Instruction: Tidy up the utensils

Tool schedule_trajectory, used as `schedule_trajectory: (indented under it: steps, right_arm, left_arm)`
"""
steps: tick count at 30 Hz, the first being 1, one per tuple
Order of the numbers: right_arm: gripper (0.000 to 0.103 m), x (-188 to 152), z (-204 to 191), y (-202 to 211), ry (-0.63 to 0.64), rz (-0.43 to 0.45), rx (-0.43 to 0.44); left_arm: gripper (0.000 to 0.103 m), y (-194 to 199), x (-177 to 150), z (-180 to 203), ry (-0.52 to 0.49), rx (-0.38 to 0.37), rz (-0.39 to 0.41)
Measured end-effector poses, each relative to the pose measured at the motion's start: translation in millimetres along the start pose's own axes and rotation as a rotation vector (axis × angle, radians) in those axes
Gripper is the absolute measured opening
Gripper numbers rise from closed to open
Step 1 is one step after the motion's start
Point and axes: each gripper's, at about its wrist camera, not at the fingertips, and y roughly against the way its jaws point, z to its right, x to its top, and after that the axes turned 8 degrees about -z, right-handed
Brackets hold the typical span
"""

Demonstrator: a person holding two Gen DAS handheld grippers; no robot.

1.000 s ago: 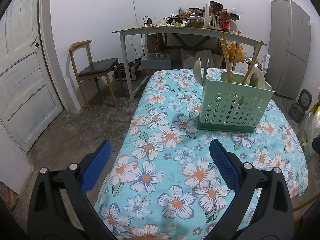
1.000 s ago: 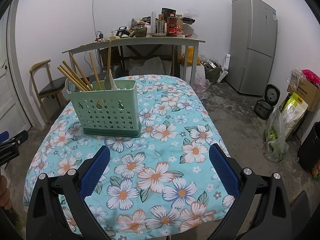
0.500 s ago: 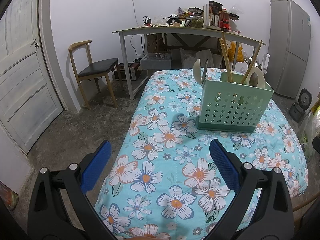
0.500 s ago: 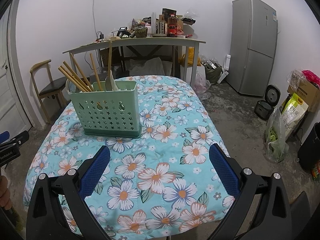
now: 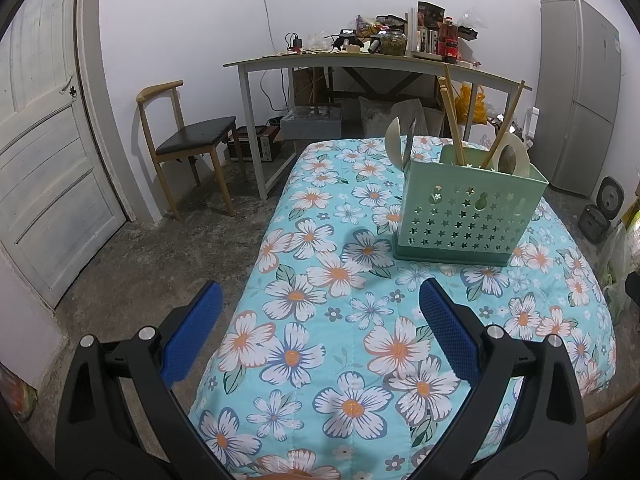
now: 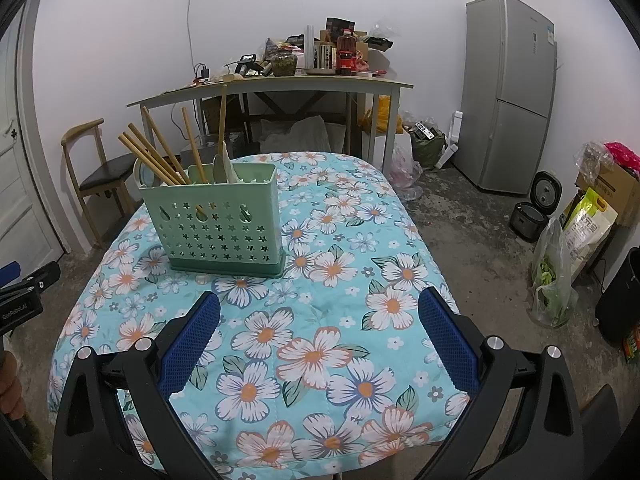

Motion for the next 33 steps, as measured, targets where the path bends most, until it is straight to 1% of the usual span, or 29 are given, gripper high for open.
schedule_trajectory:
  steps: [33]
  right_arm:
    - [0.097,-0.4,-4.8,-3.2,0.008,-0.005,0.006]
  left_arm:
    - [0.095,-1.9,-0.1,-1.3,-0.001,-0.001,-0.004]
